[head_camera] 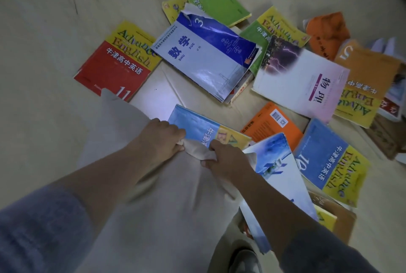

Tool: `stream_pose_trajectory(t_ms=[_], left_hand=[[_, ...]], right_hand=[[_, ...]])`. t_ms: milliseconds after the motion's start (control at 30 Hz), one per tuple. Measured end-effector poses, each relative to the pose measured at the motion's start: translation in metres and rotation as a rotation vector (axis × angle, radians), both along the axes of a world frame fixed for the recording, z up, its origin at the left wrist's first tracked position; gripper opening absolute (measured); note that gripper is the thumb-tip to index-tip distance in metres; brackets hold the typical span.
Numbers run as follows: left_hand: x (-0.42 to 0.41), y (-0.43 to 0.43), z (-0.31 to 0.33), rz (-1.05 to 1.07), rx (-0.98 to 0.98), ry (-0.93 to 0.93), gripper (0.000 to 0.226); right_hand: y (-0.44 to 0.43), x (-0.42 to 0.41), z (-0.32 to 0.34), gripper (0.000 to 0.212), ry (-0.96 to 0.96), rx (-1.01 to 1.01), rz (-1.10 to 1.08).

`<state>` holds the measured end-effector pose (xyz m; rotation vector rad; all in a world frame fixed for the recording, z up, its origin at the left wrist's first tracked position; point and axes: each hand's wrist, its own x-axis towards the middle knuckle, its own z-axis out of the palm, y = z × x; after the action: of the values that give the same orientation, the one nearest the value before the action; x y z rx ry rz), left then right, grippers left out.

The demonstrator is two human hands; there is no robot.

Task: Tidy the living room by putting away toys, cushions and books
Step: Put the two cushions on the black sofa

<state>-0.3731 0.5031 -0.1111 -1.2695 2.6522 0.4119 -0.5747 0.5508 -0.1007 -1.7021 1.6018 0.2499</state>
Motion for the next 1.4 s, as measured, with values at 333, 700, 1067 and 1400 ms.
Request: stream_pose_trajectory(t_ms=[333, 700, 1067, 1400], left_hand=[[0.009, 0.089, 0.107, -0.048, 0.107, 0.043, 0.039], [0.047, 0.17, 0.291, 0.036, 0.259, 0.186, 0.026], [0.066, 0.142, 0.533, 0.212, 0.073, 0.366, 0.013], [0.124, 0.145, 0.715, 0.343, -0.106, 0.428, 0.011]], right_hand=[[0.11, 0.007, 0.105, 0.033, -0.068, -0.086, -0.027], [0.182, 0.032, 0.29, 0.028, -0.015, -0.259, 0.027], [0.146, 0.049, 0.534, 0.022, -0.069, -0.468, -0.076], [0.13, 0.104, 0.705, 0.034, -0.114, -0.62, -0.099]])
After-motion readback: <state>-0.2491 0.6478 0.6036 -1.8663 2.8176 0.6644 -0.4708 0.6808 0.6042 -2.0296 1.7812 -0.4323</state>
